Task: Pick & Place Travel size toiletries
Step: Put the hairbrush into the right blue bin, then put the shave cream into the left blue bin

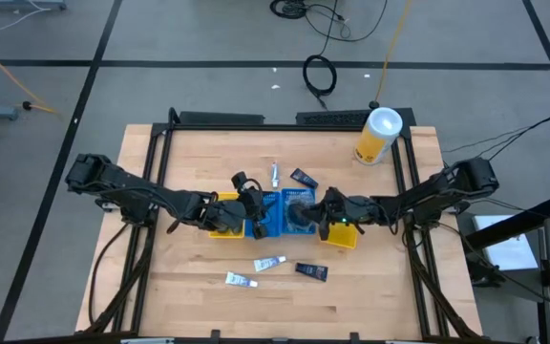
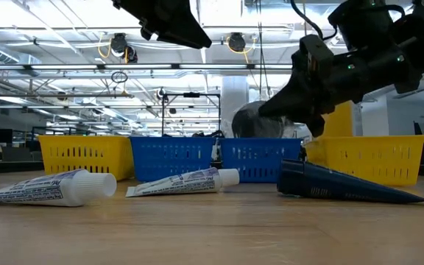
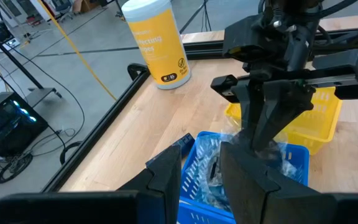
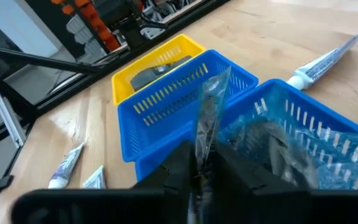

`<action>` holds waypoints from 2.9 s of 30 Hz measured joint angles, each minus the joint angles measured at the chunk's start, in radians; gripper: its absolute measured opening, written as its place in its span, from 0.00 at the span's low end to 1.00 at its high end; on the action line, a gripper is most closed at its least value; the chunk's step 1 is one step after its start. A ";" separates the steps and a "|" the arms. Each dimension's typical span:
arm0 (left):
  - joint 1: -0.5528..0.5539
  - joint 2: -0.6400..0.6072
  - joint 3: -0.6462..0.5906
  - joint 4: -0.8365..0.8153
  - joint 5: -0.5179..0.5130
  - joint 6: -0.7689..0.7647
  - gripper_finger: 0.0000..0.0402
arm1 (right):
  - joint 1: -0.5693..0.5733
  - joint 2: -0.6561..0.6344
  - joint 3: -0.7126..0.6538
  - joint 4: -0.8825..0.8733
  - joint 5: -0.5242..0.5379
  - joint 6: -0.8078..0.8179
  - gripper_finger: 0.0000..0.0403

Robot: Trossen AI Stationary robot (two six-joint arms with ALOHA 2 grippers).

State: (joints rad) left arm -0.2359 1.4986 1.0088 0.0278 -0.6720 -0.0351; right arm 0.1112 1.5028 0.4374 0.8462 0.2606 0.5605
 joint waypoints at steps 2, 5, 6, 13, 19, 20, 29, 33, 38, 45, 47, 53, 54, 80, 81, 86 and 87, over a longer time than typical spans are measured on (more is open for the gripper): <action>0.000 0.000 0.000 0.000 0.000 0.000 0.28 | 0.000 -0.010 0.000 0.006 0.000 -0.018 0.19; 0.000 0.000 0.000 -0.001 0.000 0.000 0.28 | 0.000 -0.011 0.001 0.028 -0.001 -0.044 0.24; 0.000 0.000 0.000 -0.001 0.000 0.000 0.28 | 0.000 -0.011 0.001 0.031 -0.002 -0.052 0.25; 0.000 0.000 0.000 -0.001 0.000 0.002 0.28 | 0.000 -0.011 0.001 0.044 -0.002 -0.080 0.29; 0.000 0.000 0.000 -0.002 0.000 0.003 0.28 | -0.008 -0.011 0.001 0.068 -0.001 -0.173 0.31; 0.000 0.000 0.000 -0.001 0.000 0.003 0.28 | -0.014 -0.011 0.001 0.073 -0.001 -0.181 0.31; 0.000 0.000 0.000 -0.002 0.000 0.000 0.28 | -0.085 -0.082 0.000 0.017 -0.003 -0.236 0.30; 0.000 0.000 0.000 -0.002 0.000 0.000 0.28 | -0.127 -0.137 0.000 -0.114 -0.001 -0.239 0.30; 0.001 0.000 0.000 -0.001 0.000 0.000 0.28 | -0.186 -0.184 0.000 -0.236 -0.002 -0.210 0.30; 0.002 0.000 0.000 0.000 0.000 0.004 0.28 | -0.310 -0.206 0.002 -0.328 -0.118 -0.158 0.30; 0.006 0.000 0.000 0.001 0.000 0.004 0.28 | -0.354 -0.206 0.029 -0.407 -0.178 -0.128 0.30; 0.019 0.000 0.000 0.001 0.000 -0.005 0.28 | -0.433 -0.206 0.132 -0.639 -0.216 -0.151 0.30; 0.022 0.000 0.000 0.001 0.000 -0.012 0.28 | -0.442 -0.206 0.146 -0.659 -0.226 -0.153 0.30; 0.028 0.000 0.000 0.012 0.000 -0.026 0.28 | -0.575 -0.066 0.382 -1.000 -0.423 -0.265 0.40; 0.028 0.000 0.000 0.012 0.000 -0.026 0.28 | -0.577 -0.047 0.391 -0.998 -0.422 -0.266 0.40; 0.028 0.000 0.000 0.011 0.000 -0.026 0.28 | -0.578 0.026 0.434 -0.993 -0.439 -0.294 0.42; 0.028 0.000 0.000 0.011 0.000 -0.026 0.28 | -0.580 0.034 0.437 -1.003 -0.448 -0.297 0.43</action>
State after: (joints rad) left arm -0.2077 1.4990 1.0088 0.0389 -0.6716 -0.0612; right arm -0.4688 1.5367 0.8743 -0.1569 -0.1878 0.2631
